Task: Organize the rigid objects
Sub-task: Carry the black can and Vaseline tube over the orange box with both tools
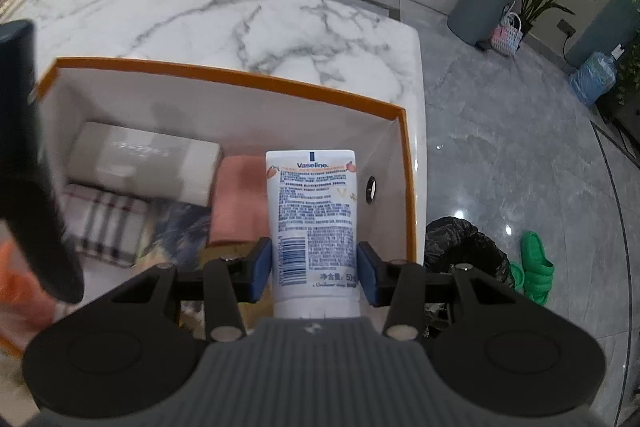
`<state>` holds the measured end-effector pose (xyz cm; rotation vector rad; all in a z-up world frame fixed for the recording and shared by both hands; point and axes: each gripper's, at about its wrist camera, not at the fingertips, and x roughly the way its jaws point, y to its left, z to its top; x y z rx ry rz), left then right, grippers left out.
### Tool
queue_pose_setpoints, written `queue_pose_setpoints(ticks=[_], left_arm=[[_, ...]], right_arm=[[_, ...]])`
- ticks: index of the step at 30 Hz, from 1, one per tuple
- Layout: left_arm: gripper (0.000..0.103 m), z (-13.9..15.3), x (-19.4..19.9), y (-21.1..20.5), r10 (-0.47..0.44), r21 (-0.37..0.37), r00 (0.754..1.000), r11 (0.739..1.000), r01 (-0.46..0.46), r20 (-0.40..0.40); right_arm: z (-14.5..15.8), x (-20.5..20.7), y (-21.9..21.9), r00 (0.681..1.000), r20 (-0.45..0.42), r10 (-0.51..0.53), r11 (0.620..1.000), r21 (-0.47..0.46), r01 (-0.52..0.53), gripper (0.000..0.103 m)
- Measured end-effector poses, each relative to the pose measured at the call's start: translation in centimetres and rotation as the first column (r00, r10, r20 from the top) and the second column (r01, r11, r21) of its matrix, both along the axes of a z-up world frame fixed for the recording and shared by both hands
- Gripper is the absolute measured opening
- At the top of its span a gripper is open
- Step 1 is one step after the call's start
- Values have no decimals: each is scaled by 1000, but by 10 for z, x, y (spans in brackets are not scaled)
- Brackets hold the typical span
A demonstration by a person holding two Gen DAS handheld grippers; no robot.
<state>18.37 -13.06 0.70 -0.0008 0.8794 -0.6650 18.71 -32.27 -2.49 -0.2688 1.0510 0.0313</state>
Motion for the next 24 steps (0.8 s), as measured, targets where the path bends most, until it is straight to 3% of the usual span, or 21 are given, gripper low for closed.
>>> queue_pose_setpoints(ticks=[11, 20, 24], left_arm=[[47, -22, 14, -18, -18, 22, 997, 1000, 20, -75], [47, -16, 0, -31, -52, 27, 996, 998, 54, -68], [47, -12, -5, -34, -54, 26, 996, 998, 56, -71]], right_arm=[[-28, 28, 3, 999, -40, 22, 1000, -17, -23, 46], [-15, 12, -11, 1000, 9, 28, 998, 48, -28, 45], [-7, -7, -18, 999, 26, 20, 998, 66, -22, 35]])
